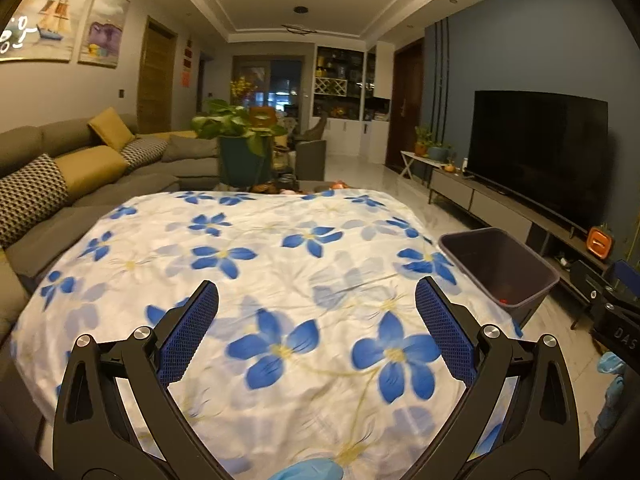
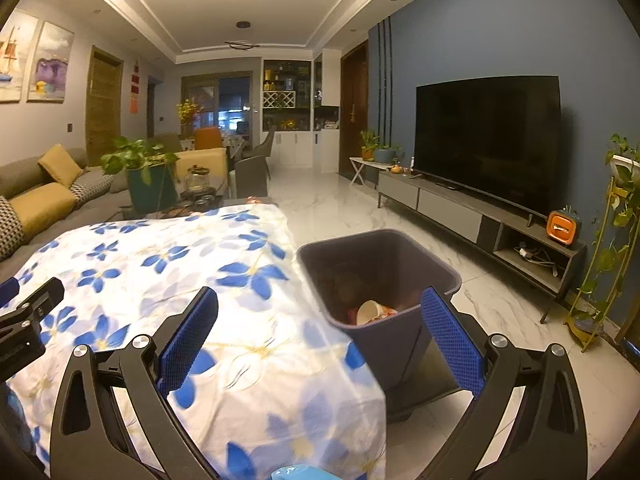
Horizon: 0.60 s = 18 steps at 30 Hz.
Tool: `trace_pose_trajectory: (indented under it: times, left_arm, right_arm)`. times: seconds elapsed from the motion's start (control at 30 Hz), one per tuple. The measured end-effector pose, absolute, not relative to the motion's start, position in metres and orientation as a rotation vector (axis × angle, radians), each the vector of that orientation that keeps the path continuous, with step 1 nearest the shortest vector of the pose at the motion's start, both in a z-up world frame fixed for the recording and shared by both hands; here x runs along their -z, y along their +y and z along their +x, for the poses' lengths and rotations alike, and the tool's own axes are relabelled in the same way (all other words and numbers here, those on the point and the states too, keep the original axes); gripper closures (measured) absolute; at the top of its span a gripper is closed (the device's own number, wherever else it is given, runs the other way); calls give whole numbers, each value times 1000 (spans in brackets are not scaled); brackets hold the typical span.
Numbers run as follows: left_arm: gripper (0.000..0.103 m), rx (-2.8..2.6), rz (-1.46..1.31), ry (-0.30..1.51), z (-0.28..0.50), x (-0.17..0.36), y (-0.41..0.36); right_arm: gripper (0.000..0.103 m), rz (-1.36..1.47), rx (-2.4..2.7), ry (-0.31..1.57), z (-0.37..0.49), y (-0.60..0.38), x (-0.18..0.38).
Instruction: Collect trash
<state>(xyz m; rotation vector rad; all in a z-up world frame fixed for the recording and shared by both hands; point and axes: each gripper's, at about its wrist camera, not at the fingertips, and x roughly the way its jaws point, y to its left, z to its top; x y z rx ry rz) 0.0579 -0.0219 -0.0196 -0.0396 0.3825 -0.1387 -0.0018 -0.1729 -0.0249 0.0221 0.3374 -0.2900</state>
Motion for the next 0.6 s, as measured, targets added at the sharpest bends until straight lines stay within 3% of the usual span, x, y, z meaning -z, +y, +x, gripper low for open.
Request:
trace_pose_trajectory:
  times: [0.6]
  left_arm:
    - [6, 123, -67, 369, 8, 14, 8]
  right_arm:
    - [6, 6, 225, 317, -46, -137, 19]
